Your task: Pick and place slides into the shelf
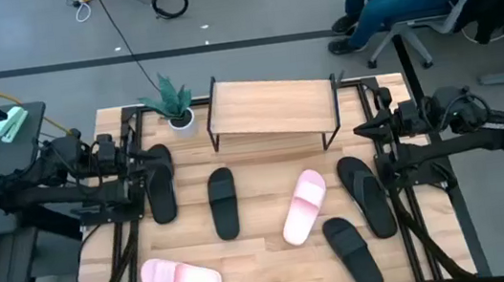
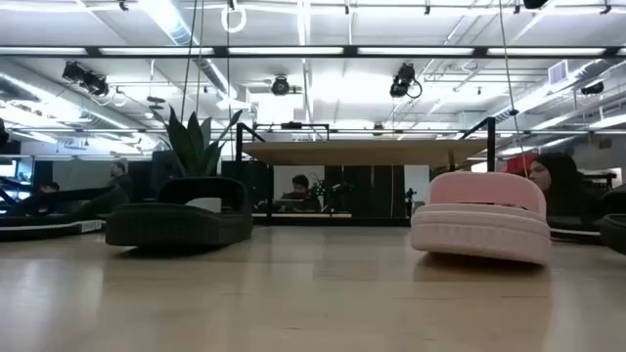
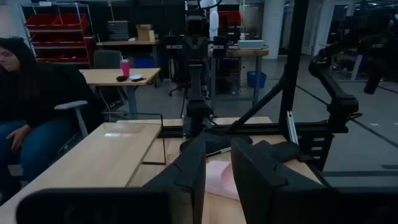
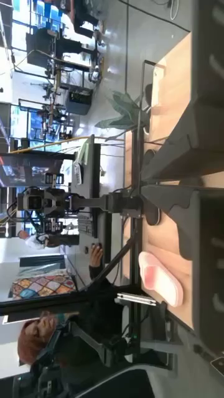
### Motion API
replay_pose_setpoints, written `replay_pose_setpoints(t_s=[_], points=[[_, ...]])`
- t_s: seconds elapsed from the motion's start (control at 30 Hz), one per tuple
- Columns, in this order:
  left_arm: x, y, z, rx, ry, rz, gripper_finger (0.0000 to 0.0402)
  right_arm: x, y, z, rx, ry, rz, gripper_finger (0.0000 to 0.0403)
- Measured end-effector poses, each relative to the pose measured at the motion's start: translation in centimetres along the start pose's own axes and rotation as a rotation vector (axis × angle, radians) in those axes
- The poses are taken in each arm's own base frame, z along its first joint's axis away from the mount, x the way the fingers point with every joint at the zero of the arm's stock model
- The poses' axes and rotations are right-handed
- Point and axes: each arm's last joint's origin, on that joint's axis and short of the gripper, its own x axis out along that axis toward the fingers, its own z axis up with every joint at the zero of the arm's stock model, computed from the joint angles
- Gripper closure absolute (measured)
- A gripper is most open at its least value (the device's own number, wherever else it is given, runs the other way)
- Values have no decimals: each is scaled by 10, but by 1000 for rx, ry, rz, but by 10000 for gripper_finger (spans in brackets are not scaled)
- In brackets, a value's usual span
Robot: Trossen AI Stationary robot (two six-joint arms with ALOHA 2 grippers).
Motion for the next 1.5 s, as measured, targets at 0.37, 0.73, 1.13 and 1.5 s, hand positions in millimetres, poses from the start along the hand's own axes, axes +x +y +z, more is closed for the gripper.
replay_pose_setpoints(t_s=[0.37,0.73,1.13,1.5], points=[[0,0,0,0,0,0,314,0,0,0,0,0,0,376],[0,0,0,0,0,0,317,0,0,0,0,0,0,376],[0,0,0,0,0,0,317,0,0,0,0,0,0,376],[0,0,0,0,0,0,315,0,0,0,0,0,0,376]])
